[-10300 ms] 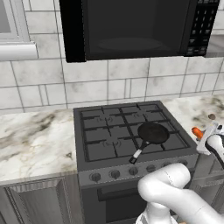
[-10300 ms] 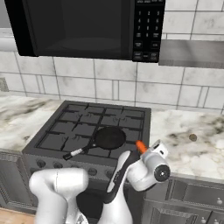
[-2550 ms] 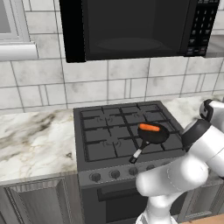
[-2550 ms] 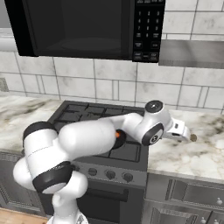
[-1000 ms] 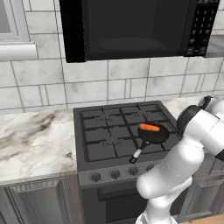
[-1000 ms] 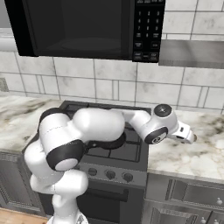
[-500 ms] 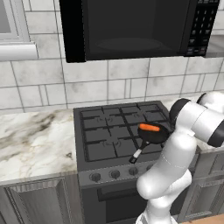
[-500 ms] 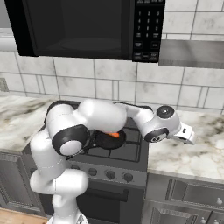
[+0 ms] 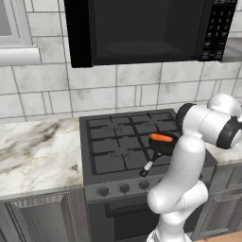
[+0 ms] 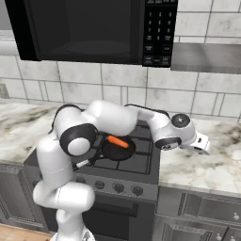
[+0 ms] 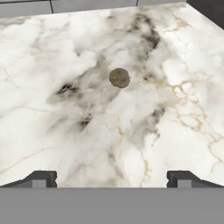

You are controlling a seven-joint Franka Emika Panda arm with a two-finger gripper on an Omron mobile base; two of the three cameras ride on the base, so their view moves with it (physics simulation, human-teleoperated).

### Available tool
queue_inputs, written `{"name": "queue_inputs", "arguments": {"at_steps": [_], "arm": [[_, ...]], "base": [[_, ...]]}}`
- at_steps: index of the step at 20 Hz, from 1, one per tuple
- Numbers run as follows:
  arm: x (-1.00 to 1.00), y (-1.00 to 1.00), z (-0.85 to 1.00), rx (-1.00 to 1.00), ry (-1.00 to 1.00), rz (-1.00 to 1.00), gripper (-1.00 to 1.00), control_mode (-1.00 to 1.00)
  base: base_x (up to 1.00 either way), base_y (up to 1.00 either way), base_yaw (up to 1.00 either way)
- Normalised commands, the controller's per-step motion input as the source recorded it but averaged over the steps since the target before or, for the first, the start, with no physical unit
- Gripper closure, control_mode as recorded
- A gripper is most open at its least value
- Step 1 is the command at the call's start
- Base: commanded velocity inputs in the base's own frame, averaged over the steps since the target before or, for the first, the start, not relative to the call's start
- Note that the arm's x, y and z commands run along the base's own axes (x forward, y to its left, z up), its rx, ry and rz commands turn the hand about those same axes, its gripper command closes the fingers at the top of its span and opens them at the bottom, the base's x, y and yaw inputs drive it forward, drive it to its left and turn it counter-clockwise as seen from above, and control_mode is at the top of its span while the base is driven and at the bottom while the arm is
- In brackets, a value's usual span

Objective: Put the carrot and garlic in the pan. Then turn on the front right burner and set the heat to medium.

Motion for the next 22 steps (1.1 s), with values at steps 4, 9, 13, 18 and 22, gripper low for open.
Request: {"name": "queue_inputs", "arguments": {"at_steps": [4,9,13,18,22], "arm": [[0.26,-0.02,-0.08,0.00,0.00,0.00,-1.00,-1.00],[0.26,-0.10,-0.12,0.00,0.00,0.00,-1.00,-1.00],[0.23,-0.26,-0.13,0.01,0.00,0.00,-1.00,-1.00],[0.15,-0.36,-0.16,0.02,0.00,0.00,-1.00,-1.00],[0.19,-0.26,-0.14,0.02,0.00,0.00,-1.00,-1.00]], "base": [[0.00,0.00,0.00],[0.00,0.00,0.00],[0.00,0.00,0.00],[0.00,0.00,0.00],[0.00,0.00,0.00]]}}
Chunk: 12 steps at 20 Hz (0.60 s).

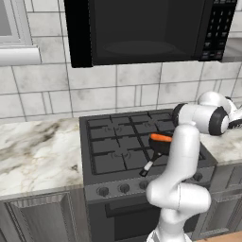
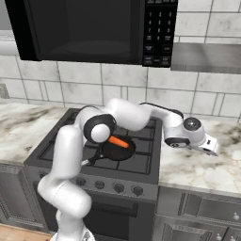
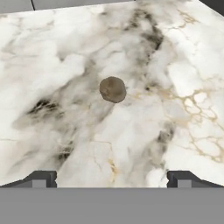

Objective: Put the carrot and garlic in the pan. Then turn on the front right burner and set the heat to medium.

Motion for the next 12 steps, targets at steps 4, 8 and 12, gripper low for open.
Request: {"name": "queue_inputs", "arguments": {"at_steps": [4,8,12], "arm": [[0.24,-0.14,-0.14,0.00,0.00,0.00,-1.00,-1.00],[0.29,-0.02,-0.14,0.00,0.00,0.00,-1.00,-1.00],[0.30,0.00,-0.12,0.00,0.00,0.00,-1.00,-1.00]], "base": [[0.00,0.00,0.00],[0.00,0.00,0.00],[0.00,0.00,0.00]]}}
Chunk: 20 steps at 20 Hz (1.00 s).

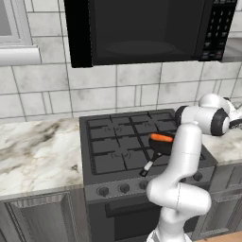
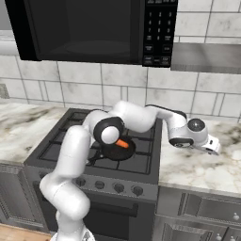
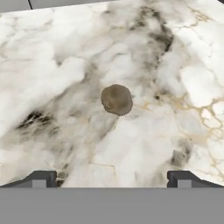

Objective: Put the carrot and garlic in the pan. Then turn on the front right burner and set the heat to medium.

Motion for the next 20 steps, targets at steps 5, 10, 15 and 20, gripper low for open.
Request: {"name": "queue_inputs", "arguments": {"at_steps": [5,10,15,20], "arm": [[0.26,-0.07,-0.17,0.00,0.00,0.00,-1.00,-1.00],[0.25,-0.19,-0.20,0.00,0.00,0.00,-1.00,-1.00],[0.27,-0.22,-0.17,0.00,0.00,0.00,-1.00,-1.00],[0.28,-0.14,-0.12,0.00,0.00,0.00,-1.00,-1.00]], "base": [[0.00,0.00,0.00],[0.00,0.00,0.00],[0.00,0.00,0.00],[0.00,0.00,0.00]]}}
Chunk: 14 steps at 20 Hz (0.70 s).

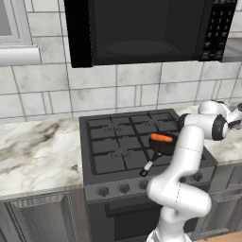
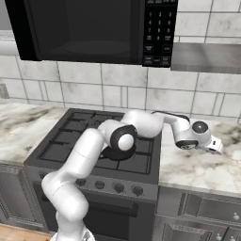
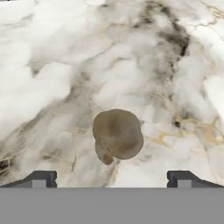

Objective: Put the carrot and garlic in the pan. Then turn on the front right burner and set the heat to medium.

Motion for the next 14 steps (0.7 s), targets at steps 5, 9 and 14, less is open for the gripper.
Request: {"name": "queue_inputs", "arguments": {"at_steps": [5,9,14], "arm": [[0.33,-0.01,-0.13,0.00,0.00,0.00,-1.00,-1.00],[0.27,-0.02,-0.16,0.00,0.00,0.00,-1.00,-1.00],[0.18,-0.15,-0.21,0.00,0.00,0.00,-1.00,-1.00]], "base": [[0.00,0.00,0.00],[0.00,0.00,0.00],[0.00,0.00,0.00]]}}
